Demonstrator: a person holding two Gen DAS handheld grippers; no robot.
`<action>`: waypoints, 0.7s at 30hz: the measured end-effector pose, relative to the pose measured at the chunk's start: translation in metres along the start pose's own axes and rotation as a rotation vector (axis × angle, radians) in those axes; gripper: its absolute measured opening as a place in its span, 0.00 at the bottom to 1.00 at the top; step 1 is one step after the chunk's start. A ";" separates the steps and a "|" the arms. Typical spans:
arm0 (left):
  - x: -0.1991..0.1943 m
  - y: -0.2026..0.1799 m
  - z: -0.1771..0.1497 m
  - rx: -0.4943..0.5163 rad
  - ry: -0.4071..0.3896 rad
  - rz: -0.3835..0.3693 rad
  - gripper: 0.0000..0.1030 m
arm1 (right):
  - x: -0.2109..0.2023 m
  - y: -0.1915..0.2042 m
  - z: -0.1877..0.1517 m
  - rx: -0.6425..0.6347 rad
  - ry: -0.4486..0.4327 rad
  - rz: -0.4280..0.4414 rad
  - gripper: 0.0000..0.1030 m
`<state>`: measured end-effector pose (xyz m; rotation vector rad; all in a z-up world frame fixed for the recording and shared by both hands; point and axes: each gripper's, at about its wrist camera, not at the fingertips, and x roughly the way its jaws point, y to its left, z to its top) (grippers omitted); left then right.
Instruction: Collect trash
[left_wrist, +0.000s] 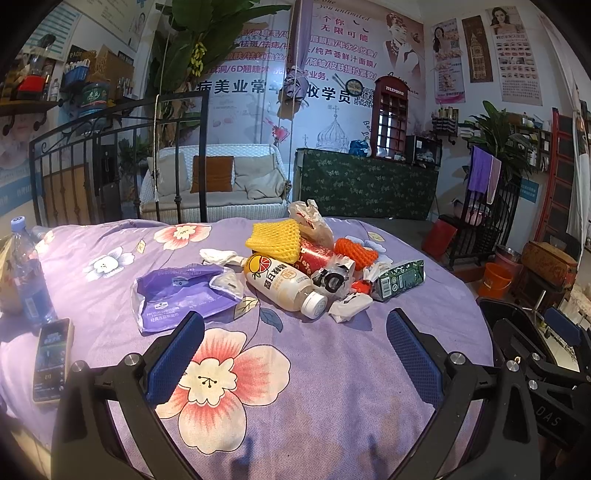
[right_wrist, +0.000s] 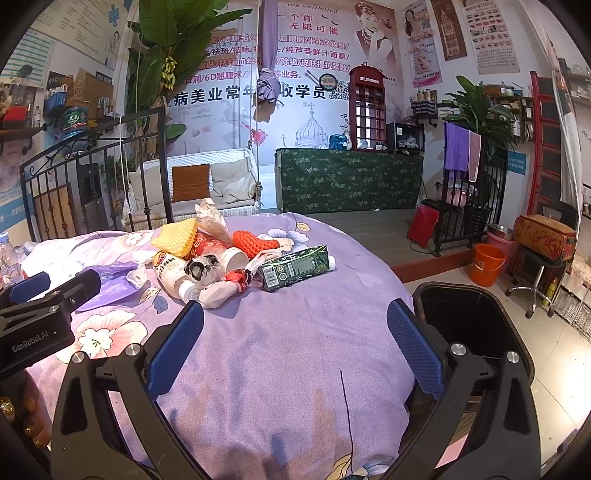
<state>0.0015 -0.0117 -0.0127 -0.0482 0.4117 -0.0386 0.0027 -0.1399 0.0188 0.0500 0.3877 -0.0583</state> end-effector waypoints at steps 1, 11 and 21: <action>0.000 0.000 0.000 0.000 0.000 0.000 0.94 | 0.000 0.000 0.000 0.000 0.000 0.000 0.95; 0.001 0.000 -0.001 -0.002 0.003 0.000 0.94 | 0.003 0.001 -0.001 -0.001 0.006 0.000 0.95; 0.004 0.001 -0.006 -0.005 0.011 0.000 0.94 | 0.007 0.004 -0.003 -0.002 0.016 -0.001 0.95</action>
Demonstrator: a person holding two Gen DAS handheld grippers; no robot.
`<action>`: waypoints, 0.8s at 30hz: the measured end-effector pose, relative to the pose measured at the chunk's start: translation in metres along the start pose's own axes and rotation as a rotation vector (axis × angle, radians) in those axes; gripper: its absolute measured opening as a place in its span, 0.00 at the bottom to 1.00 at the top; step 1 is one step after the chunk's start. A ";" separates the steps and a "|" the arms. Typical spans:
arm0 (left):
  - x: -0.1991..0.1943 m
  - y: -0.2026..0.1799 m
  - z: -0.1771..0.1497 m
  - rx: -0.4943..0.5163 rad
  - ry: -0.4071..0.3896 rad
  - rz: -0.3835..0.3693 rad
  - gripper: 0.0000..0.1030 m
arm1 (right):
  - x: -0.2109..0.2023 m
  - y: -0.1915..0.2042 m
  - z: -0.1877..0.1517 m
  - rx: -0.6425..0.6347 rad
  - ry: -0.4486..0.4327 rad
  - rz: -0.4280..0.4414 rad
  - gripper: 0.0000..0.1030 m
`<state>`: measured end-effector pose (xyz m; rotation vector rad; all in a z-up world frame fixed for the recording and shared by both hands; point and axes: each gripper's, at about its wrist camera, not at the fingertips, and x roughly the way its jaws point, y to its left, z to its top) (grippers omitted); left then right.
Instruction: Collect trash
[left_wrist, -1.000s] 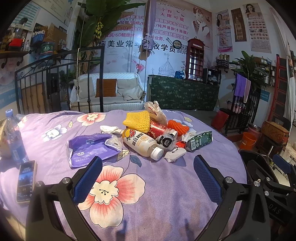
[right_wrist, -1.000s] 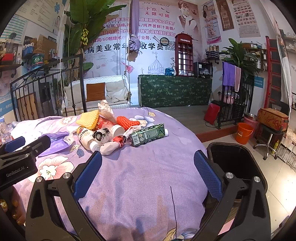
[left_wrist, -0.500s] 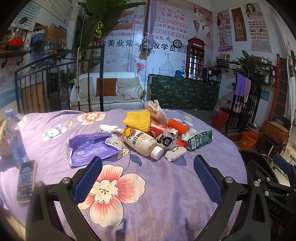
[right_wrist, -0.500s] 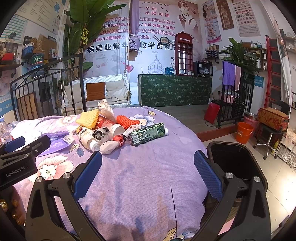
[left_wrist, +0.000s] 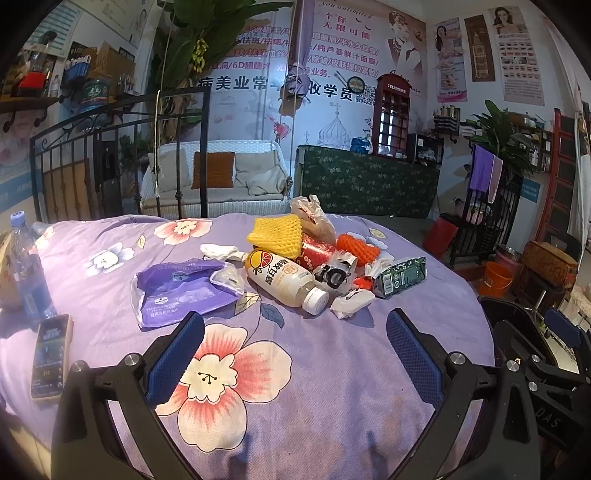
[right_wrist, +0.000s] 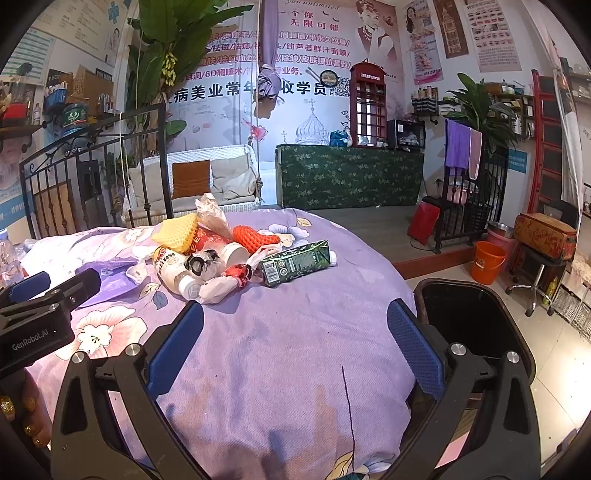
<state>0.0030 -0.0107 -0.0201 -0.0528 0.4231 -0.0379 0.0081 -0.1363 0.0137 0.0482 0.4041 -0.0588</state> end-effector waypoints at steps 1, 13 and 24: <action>0.001 0.000 -0.001 -0.001 0.003 -0.001 0.94 | 0.000 0.000 0.000 0.000 0.002 -0.001 0.95; 0.028 0.019 -0.012 -0.033 0.166 -0.069 0.94 | 0.034 0.006 -0.008 -0.068 0.115 0.013 0.95; 0.058 0.044 -0.020 -0.001 0.305 -0.106 0.94 | 0.090 0.018 -0.007 -0.112 0.323 0.189 0.95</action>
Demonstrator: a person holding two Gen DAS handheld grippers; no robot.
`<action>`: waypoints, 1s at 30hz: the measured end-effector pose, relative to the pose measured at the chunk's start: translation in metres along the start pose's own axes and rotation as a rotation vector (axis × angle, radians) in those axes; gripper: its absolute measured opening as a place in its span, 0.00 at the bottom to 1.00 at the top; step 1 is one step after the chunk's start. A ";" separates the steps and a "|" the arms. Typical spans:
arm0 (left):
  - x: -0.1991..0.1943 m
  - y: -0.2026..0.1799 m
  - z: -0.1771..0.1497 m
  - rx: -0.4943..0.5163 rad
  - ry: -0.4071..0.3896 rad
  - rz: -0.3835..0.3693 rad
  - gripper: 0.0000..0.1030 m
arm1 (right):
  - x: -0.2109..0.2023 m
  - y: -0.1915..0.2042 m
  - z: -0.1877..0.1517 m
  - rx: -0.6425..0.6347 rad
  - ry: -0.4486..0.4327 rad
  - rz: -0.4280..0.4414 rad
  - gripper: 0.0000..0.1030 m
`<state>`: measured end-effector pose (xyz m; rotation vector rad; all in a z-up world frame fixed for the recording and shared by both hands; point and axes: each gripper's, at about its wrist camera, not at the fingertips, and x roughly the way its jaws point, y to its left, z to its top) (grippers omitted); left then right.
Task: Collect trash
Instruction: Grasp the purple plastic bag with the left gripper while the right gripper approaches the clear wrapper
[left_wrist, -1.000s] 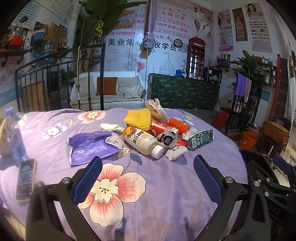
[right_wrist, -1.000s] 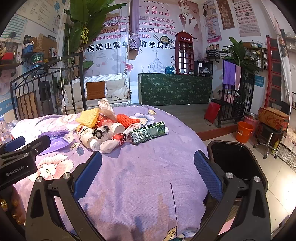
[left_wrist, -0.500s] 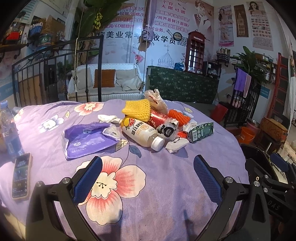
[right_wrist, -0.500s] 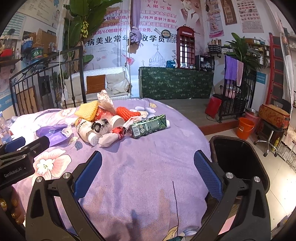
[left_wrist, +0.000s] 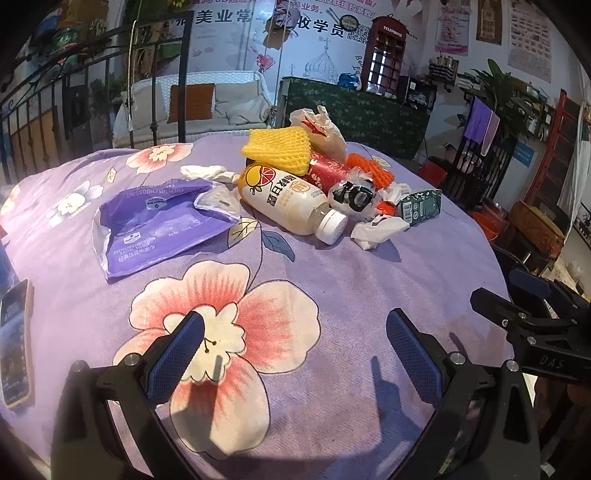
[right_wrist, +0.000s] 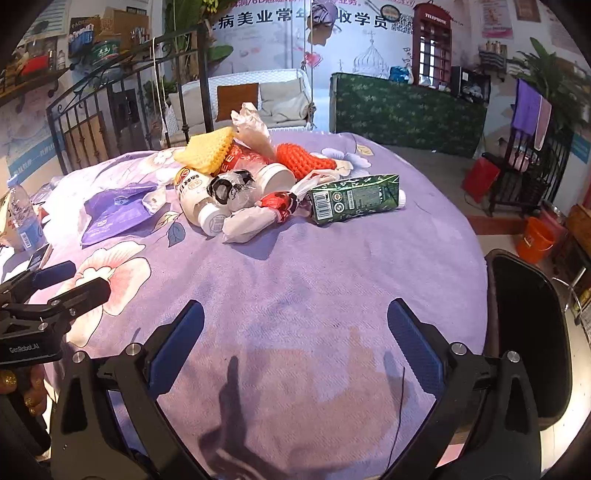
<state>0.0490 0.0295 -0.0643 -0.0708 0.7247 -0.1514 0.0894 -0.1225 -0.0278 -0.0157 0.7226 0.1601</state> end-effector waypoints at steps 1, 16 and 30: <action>0.003 0.003 0.004 0.014 0.011 0.003 0.94 | 0.005 0.000 0.003 -0.002 0.018 0.006 0.95; 0.039 0.082 0.071 0.077 0.073 0.079 0.88 | 0.043 0.014 0.052 -0.070 0.083 0.116 0.95; 0.103 0.139 0.118 0.157 0.270 0.163 0.67 | 0.044 0.024 0.053 -0.094 0.100 0.153 0.95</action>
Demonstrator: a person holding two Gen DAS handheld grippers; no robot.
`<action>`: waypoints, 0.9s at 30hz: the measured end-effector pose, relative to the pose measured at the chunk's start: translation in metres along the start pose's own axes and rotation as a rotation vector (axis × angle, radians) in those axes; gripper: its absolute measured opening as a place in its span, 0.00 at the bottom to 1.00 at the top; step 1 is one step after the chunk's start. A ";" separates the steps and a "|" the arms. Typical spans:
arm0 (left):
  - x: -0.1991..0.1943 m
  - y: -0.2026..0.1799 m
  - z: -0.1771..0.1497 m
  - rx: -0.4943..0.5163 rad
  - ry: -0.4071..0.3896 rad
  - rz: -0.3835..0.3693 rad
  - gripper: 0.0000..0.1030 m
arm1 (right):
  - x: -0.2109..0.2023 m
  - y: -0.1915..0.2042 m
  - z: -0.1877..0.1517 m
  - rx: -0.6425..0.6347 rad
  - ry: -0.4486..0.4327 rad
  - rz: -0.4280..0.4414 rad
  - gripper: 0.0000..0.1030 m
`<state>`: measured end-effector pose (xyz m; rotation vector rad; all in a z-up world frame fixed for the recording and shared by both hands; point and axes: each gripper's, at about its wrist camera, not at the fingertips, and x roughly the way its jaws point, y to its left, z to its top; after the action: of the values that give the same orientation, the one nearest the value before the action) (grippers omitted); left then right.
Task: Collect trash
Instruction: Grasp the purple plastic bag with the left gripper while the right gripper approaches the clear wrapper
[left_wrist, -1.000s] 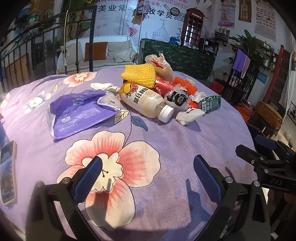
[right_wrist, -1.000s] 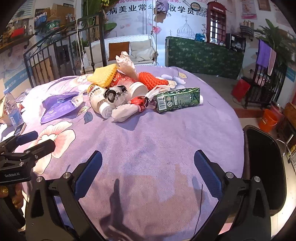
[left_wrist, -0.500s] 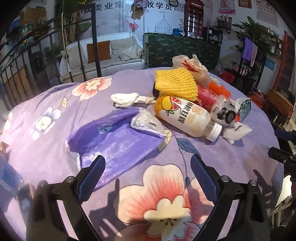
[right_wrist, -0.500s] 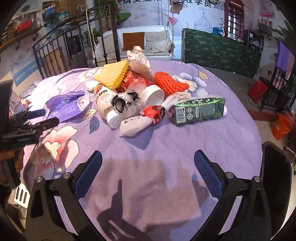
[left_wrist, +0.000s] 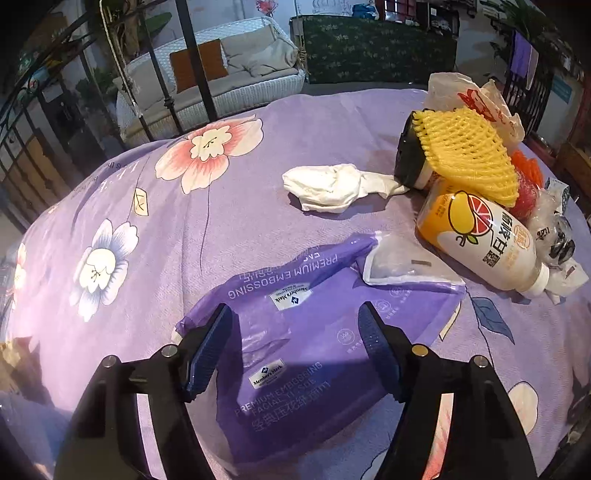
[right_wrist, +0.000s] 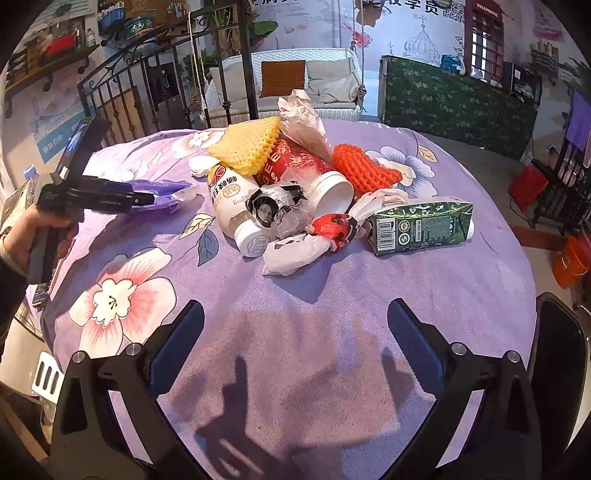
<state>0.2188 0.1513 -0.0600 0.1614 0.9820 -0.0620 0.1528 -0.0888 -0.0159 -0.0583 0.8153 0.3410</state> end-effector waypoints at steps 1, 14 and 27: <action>-0.003 0.001 0.003 0.000 -0.010 -0.004 0.67 | -0.001 0.000 0.000 0.001 0.000 0.000 0.95; -0.015 -0.021 0.007 0.235 -0.009 0.024 0.67 | 0.009 -0.004 -0.003 0.021 0.026 0.002 0.95; 0.040 -0.004 0.004 0.212 0.187 -0.095 0.68 | 0.017 0.000 -0.006 0.030 0.049 0.011 0.95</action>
<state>0.2438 0.1474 -0.0920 0.3197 1.1692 -0.2417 0.1592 -0.0852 -0.0321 -0.0342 0.8690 0.3383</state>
